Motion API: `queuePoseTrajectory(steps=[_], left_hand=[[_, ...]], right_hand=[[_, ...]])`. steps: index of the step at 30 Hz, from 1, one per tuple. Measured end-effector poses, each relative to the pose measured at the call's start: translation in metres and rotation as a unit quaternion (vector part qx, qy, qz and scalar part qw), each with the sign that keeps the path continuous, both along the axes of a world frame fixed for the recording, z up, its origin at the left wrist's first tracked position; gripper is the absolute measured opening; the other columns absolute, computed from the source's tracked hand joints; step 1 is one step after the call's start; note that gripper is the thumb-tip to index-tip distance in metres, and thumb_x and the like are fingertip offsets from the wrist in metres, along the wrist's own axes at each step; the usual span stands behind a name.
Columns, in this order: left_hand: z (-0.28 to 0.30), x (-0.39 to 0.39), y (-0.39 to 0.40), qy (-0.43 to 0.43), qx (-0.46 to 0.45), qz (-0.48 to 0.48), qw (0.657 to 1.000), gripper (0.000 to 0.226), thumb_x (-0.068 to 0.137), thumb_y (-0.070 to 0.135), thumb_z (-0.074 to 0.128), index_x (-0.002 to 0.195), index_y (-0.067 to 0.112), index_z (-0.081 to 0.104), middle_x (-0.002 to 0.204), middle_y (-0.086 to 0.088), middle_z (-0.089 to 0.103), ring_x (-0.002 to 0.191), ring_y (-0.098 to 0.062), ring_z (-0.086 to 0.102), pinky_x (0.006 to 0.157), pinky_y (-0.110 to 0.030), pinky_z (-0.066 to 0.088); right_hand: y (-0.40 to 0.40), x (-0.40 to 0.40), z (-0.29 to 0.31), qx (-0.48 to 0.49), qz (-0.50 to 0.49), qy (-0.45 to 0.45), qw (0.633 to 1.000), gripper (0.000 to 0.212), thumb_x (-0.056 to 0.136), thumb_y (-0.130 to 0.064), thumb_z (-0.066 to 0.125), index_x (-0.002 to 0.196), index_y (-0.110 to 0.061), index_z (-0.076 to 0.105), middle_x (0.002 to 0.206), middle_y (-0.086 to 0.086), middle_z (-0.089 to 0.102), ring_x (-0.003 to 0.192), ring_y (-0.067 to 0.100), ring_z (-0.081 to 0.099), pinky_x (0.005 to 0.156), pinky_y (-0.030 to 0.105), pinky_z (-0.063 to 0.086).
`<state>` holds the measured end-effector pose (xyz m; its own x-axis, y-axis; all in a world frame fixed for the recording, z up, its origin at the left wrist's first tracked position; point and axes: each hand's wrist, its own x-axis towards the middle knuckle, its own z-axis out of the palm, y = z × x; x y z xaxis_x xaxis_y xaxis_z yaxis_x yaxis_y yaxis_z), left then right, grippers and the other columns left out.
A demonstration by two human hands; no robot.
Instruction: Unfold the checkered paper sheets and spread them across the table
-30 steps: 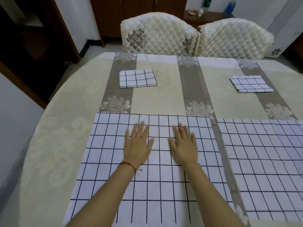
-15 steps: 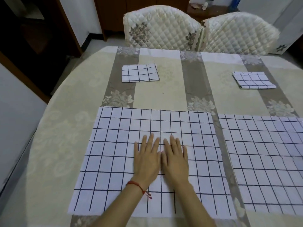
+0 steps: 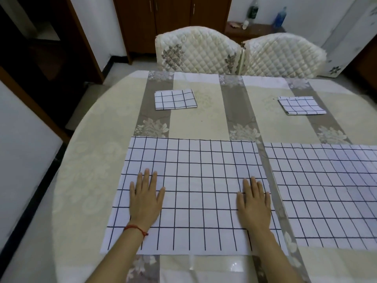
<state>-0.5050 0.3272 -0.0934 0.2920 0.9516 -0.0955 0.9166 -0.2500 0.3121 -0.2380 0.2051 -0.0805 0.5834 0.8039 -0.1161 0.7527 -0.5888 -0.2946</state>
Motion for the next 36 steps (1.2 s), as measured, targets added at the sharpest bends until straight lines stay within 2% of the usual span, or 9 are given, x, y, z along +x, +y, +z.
queuePoseTrajectory(steps=[2,4,7,11,15,18,23,32,36], left_hand=[[0.005,-0.008,-0.002,-0.016,-0.011,-0.021,1.000,0.100,0.069,0.074,-0.022,0.146,0.020,0.011,0.155,0.001,0.002,0.145,-0.021,0.004,0.115,-0.037,-0.003],[0.018,-0.017,-0.006,-0.039,-0.014,-0.019,0.999,0.103,0.066,0.078,-0.019,0.146,0.021,0.012,0.156,0.001,0.003,0.145,-0.019,0.004,0.114,-0.033,-0.005],[0.045,-0.032,-0.018,-0.070,-0.010,-0.004,0.997,0.089,0.072,0.068,0.004,0.143,0.019,0.024,0.155,-0.005,0.016,0.145,-0.021,0.011,0.115,-0.032,0.002],[0.078,-0.064,-0.043,-0.121,-0.027,0.045,0.991,0.067,0.083,0.052,0.033,0.139,0.015,0.037,0.152,-0.009,0.027,0.141,-0.025,0.022,0.115,-0.038,0.016],[0.100,-0.115,-0.078,-0.189,-0.041,0.134,0.972,0.046,0.093,0.028,0.047,0.136,0.013,0.040,0.146,-0.009,0.037,0.135,-0.022,0.033,0.111,-0.029,0.023],[0.116,-0.159,-0.107,-0.236,-0.058,0.221,0.945,0.042,0.093,0.024,0.048,0.132,0.010,0.047,0.139,-0.008,0.046,0.127,-0.023,0.043,0.104,-0.028,0.032],[0.130,-0.243,-0.164,-0.284,-0.059,0.343,0.894,0.041,0.093,0.020,0.048,0.132,0.008,0.045,0.139,-0.009,0.047,0.127,-0.024,0.044,0.107,-0.030,0.031],[0.106,-0.419,-0.277,-0.320,-0.042,0.547,0.773,0.038,0.094,0.023,0.047,0.129,0.011,0.049,0.133,-0.009,0.052,0.121,-0.024,0.048,0.100,-0.028,0.033],[0.080,-0.498,-0.329,-0.313,-0.055,0.627,0.712,0.036,0.093,0.021,0.049,0.123,0.004,0.054,0.132,-0.015,0.054,0.121,-0.030,0.050,0.105,-0.037,0.035]], right_hand=[[0.000,-0.004,0.011,0.010,-0.007,0.011,1.000,0.069,0.084,-0.048,0.008,0.144,-0.019,0.024,0.157,0.002,0.014,0.145,0.019,0.008,0.117,0.042,0.002],[0.002,-0.014,0.028,0.049,-0.006,0.029,0.998,0.062,0.089,-0.045,0.020,0.141,-0.013,0.032,0.154,0.007,0.023,0.143,0.023,0.018,0.116,0.045,0.012],[0.005,-0.038,0.054,0.099,0.043,0.047,0.993,0.070,0.085,-0.049,0.019,0.137,-0.008,0.039,0.148,0.012,0.035,0.138,0.027,0.030,0.112,0.043,0.023],[0.002,-0.067,0.077,0.124,0.096,0.083,0.984,0.051,0.093,-0.037,0.035,0.134,-0.008,0.045,0.143,0.012,0.043,0.135,0.027,0.036,0.111,0.040,0.026],[-0.005,-0.099,0.083,0.108,0.144,0.141,0.973,0.042,0.095,-0.027,0.042,0.134,-0.011,0.044,0.142,0.009,0.044,0.134,0.023,0.036,0.110,0.035,0.028],[-0.002,-0.132,0.089,0.100,0.194,0.154,0.964,0.040,0.096,-0.028,0.042,0.131,-0.011,0.048,0.140,0.008,0.047,0.129,0.023,0.041,0.106,0.035,0.032],[0.011,-0.212,0.105,0.086,0.293,0.180,0.935,0.036,0.096,-0.030,0.041,0.125,-0.013,0.052,0.135,0.005,0.051,0.120,0.022,0.048,0.095,0.032,0.039],[0.036,-0.406,0.110,0.000,0.453,0.212,0.866,0.037,0.095,-0.028,0.044,0.127,-0.012,0.052,0.136,0.008,0.051,0.122,0.026,0.049,0.097,0.034,0.040],[0.035,-0.507,0.095,-0.072,0.489,0.233,0.837,0.039,0.095,-0.028,0.044,0.129,-0.009,0.050,0.135,0.014,0.052,0.123,0.030,0.049,0.102,0.036,0.038]])
